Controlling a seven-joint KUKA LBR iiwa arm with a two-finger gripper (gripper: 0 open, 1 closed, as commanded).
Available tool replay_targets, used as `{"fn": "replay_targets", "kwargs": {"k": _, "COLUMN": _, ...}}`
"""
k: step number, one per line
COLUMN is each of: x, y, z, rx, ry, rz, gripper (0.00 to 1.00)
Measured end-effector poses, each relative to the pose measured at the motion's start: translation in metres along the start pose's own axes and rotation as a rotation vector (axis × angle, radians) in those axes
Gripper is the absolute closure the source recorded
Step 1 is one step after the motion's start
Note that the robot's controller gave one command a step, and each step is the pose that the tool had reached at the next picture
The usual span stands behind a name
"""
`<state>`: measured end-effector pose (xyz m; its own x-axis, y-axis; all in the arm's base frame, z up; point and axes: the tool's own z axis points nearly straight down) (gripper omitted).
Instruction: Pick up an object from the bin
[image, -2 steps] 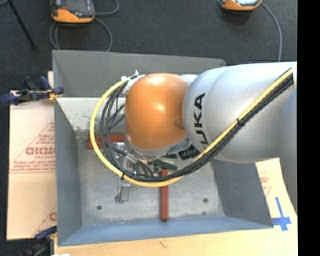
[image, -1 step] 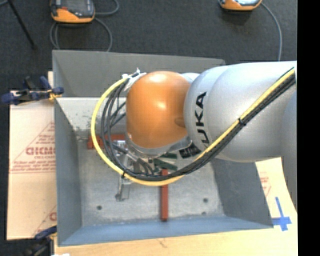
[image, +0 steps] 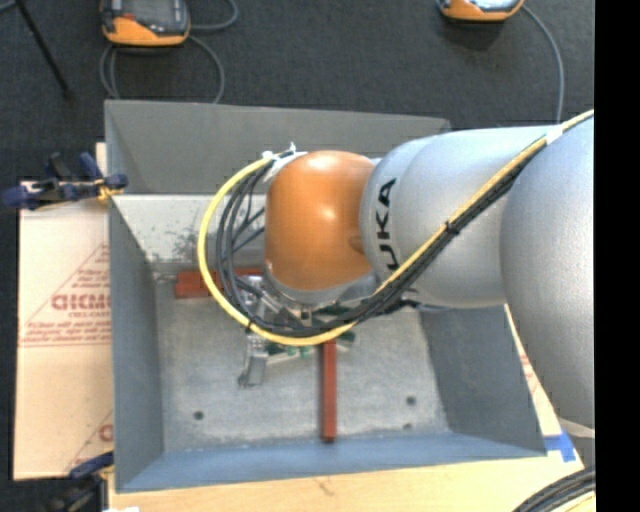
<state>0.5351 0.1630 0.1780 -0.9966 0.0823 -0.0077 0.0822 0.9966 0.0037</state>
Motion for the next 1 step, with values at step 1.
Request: {"fn": "replay_targets", "kwargs": {"k": 1, "x": -0.0867, "y": -0.0541, "z": 0.0167, "rx": 0.003, "ry": -0.001, "rz": -0.01, "gripper": 0.0}}
